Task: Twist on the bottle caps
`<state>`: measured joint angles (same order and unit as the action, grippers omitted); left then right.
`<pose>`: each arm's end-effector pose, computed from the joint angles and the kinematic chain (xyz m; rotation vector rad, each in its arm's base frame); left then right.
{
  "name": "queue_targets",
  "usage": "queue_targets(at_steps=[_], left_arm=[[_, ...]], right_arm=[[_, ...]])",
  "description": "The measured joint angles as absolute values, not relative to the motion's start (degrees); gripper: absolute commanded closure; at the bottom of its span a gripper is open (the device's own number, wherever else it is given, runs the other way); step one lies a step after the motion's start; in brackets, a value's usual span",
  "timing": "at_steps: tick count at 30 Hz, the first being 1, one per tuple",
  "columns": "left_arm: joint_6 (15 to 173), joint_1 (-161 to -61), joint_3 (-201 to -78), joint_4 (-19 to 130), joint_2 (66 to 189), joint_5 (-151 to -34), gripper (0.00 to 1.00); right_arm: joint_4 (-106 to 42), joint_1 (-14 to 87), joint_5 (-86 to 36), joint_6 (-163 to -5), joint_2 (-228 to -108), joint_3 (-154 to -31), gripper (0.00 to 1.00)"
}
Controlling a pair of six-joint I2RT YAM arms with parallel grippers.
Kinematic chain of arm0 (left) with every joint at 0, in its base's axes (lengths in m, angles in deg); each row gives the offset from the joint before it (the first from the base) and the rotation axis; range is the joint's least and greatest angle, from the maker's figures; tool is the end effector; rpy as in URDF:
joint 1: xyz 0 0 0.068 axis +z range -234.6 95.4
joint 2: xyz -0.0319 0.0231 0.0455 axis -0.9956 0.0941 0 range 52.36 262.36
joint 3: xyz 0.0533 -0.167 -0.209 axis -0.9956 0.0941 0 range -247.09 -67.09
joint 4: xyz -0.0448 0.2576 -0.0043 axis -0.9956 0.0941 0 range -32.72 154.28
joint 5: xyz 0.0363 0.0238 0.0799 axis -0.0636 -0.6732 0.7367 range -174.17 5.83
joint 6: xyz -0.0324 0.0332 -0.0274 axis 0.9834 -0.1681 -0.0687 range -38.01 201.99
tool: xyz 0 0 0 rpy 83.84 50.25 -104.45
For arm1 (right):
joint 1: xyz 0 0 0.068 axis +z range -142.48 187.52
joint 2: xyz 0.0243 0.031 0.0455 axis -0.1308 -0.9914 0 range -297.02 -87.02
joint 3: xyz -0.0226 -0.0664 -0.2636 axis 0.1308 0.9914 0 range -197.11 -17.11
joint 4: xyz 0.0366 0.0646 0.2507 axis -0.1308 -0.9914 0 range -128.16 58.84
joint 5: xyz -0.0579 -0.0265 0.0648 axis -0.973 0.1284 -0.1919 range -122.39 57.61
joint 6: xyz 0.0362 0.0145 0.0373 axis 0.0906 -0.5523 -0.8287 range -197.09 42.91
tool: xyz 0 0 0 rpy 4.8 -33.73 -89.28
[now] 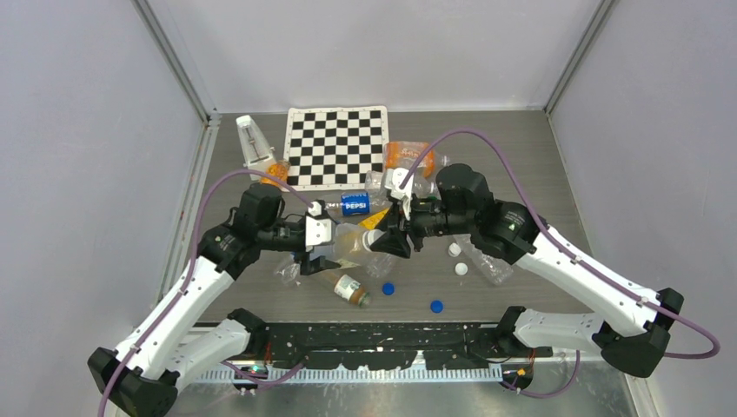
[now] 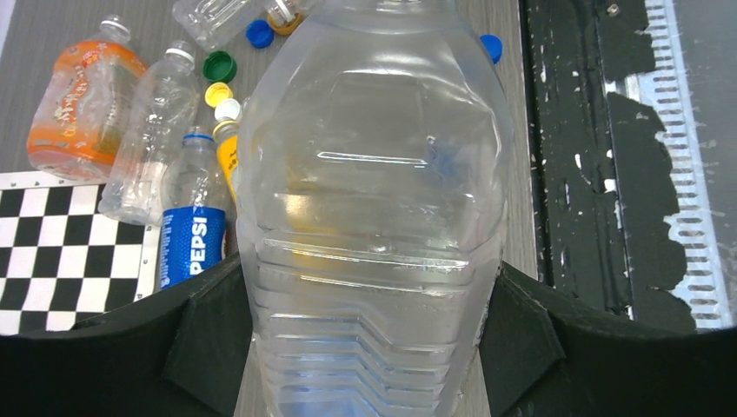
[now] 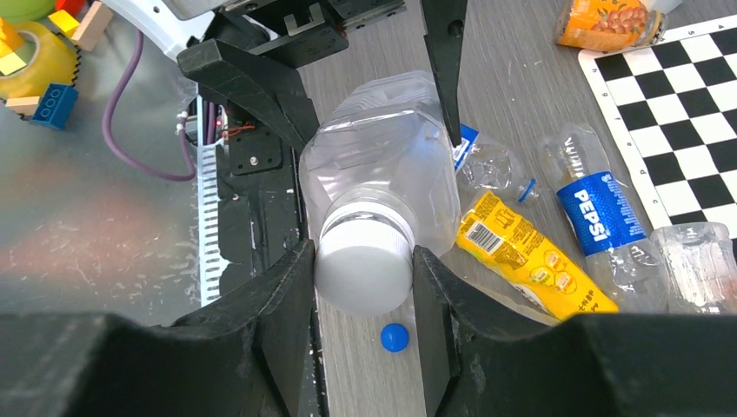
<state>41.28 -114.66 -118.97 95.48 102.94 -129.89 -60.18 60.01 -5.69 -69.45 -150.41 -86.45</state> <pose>0.1389 -0.1096 0.3237 1.5356 1.4179 -0.7638 0.1312 0.1975 0.3931 -1.2941 1.5992 0.9583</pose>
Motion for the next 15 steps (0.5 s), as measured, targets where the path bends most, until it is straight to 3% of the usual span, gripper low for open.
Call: queue_targets(at_steps=[15], left_arm=[[48.1,-114.8,-119.5,94.2,106.5,-134.3,1.0]], right_arm=[[-61.1,56.4,0.9,-66.5,-150.7,-87.2,1.0]])
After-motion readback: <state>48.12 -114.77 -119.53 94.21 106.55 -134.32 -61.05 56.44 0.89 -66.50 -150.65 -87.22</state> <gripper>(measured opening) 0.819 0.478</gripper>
